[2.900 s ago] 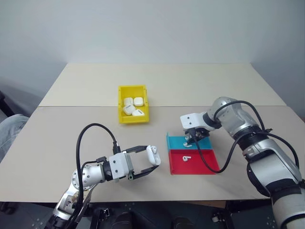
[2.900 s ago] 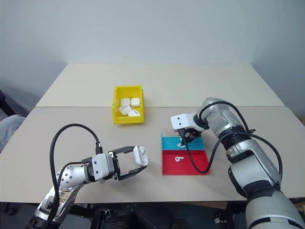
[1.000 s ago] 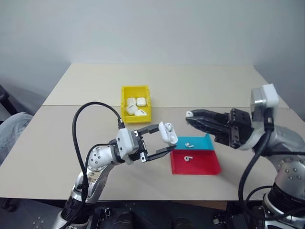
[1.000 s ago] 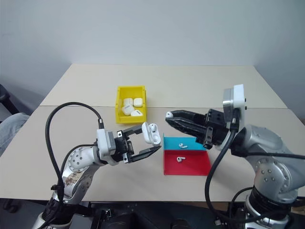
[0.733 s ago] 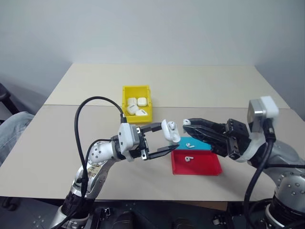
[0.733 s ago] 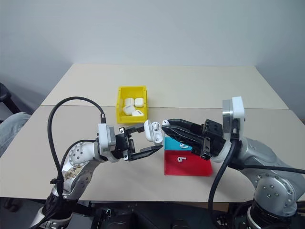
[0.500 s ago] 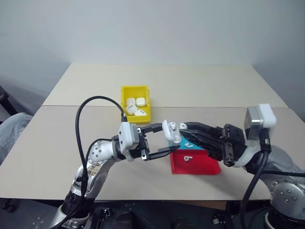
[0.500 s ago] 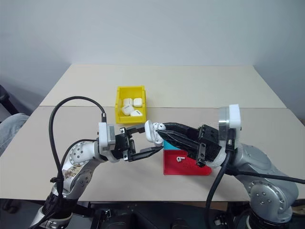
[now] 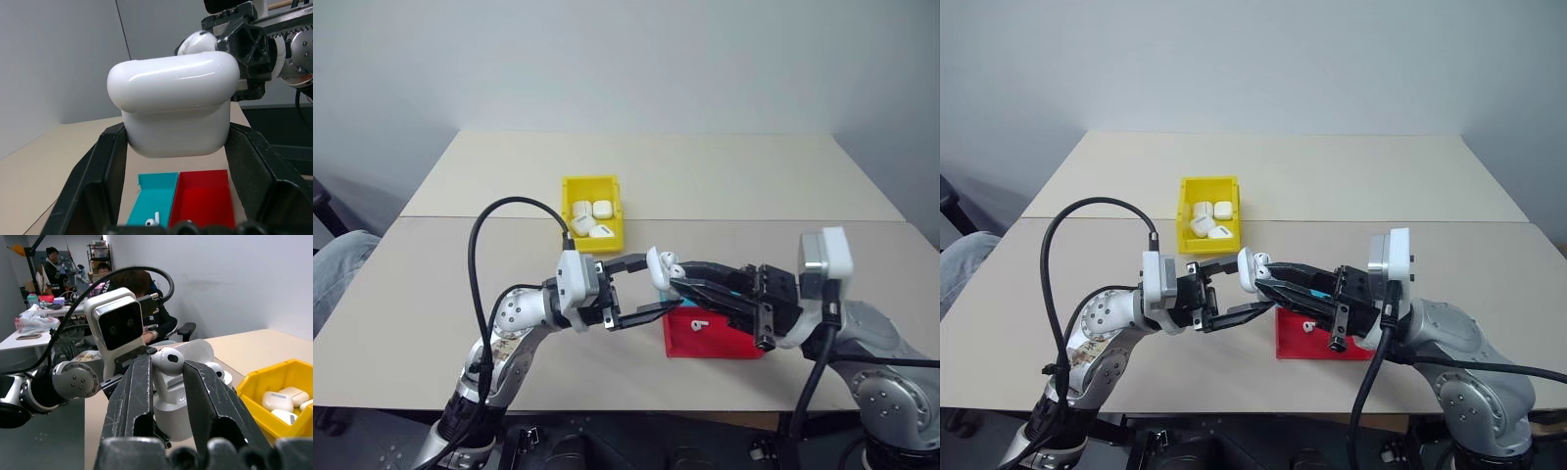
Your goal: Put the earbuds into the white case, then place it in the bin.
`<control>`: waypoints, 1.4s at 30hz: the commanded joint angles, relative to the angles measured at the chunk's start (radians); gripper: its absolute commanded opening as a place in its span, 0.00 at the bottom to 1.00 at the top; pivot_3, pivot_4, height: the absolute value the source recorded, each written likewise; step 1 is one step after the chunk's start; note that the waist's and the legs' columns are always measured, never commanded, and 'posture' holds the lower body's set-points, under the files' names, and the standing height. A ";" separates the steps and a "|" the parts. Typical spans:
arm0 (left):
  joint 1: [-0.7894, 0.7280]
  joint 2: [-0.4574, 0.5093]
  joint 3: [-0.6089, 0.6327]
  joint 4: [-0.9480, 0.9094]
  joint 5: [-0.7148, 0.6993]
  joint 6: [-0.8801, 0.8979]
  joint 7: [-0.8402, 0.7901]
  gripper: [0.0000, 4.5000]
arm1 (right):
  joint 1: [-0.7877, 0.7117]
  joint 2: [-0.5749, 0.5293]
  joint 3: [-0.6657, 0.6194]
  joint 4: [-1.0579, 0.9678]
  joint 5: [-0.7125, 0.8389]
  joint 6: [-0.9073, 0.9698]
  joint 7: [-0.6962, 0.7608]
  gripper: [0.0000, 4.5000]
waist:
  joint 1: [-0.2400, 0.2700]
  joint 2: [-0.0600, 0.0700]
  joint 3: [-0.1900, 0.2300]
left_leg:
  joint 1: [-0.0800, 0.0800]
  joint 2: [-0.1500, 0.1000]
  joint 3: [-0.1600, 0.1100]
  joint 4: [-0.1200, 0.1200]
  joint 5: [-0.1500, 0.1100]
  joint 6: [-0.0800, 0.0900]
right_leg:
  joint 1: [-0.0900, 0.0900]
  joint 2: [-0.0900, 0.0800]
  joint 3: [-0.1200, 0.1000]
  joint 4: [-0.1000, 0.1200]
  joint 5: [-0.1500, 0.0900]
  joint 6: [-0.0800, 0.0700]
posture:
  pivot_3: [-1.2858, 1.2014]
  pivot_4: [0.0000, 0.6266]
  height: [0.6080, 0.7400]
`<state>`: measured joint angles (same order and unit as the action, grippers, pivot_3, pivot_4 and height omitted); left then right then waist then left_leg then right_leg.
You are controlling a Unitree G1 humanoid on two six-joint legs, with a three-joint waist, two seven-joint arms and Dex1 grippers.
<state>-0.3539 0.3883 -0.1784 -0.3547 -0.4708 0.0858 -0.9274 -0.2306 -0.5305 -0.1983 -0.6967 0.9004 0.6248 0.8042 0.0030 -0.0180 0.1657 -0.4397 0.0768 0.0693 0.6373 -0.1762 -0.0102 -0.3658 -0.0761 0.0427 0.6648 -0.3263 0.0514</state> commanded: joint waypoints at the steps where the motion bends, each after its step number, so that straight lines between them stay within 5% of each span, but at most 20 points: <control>1: -0.005 -0.004 0.008 -0.041 0.000 -0.014 0.006 0.61 | 0.002 -0.013 0.004 -0.010 -0.007 -0.047 0.003 0.24 | 0.000 0.000 0.000 | 0.000 0.000 0.000 0.000 0.000 0.000 | 0.000 0.000 0.000 0.000 0.000 0.000 | 0.52 0.24 1.00; 4: -0.005 -0.004 0.008 -0.040 0.001 -0.015 0.006 0.61 | 0.010 -0.023 0.007 -0.008 -0.005 -0.056 0.012 0.24 | 0.000 0.000 0.000 | 0.000 0.000 0.000 0.000 0.000 0.000 | 0.000 0.000 0.000 0.000 0.000 0.000 | 0.52 0.24 1.00; 11: -0.019 -0.016 0.005 -0.019 0.020 -0.027 0.010 0.61 | 0.011 -0.056 0.024 -0.006 -0.023 -0.049 -0.014 0.66 | 0.000 0.000 0.000 | 0.000 0.000 0.000 0.000 0.000 0.000 | 0.000 0.000 0.000 0.000 0.000 0.000 | 0.52 0.24 1.00; 20: -0.024 -0.012 0.004 0.021 0.047 -0.035 -0.010 0.61 | 0.024 -0.130 -0.069 0.011 0.018 -0.087 0.035 0.66 | 0.003 0.000 0.000 | 0.000 0.000 0.000 0.000 0.000 0.000 | 0.000 0.000 0.000 0.000 0.000 0.000 | 0.52 0.24 1.00; 25: -0.063 -0.002 -0.041 0.109 0.156 -0.075 -0.013 0.61 | -0.088 -0.237 -0.080 0.068 0.070 -0.026 0.067 0.66 | 0.001 0.000 0.000 | 0.000 0.000 0.000 0.001 0.000 0.000 | 0.001 0.000 0.000 0.000 0.000 0.000 | 0.52 0.24 1.00; 34: -0.150 -0.029 -0.113 0.219 0.294 -0.114 0.000 0.61 | -0.386 -0.347 0.137 0.146 -0.039 0.057 0.110 0.00 | 0.003 0.000 0.000 | -0.001 0.000 -0.001 0.001 0.000 0.001 | 0.000 0.000 0.000 -0.001 0.000 0.000 | 0.52 0.24 1.00; 42: -0.191 -0.054 -0.147 0.197 0.363 -0.028 0.046 0.61 | -0.417 -0.330 0.273 0.141 -0.222 -0.005 0.153 0.00 | 0.008 0.000 0.000 | -0.002 0.000 0.000 0.002 0.000 0.001 | -0.001 0.000 0.000 -0.001 0.000 0.000 | 0.52 0.24 1.00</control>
<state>-0.5186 0.3447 -0.3260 -0.1158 -0.1112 0.0415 -0.9005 -0.6222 -0.8641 0.0781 -0.5390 0.7021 0.6519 0.9534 0.0112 -0.0181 0.1657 -0.4419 0.0766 0.0690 0.6392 -0.1766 -0.0094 -0.3668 -0.0762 0.0423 0.6643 -0.3261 0.0518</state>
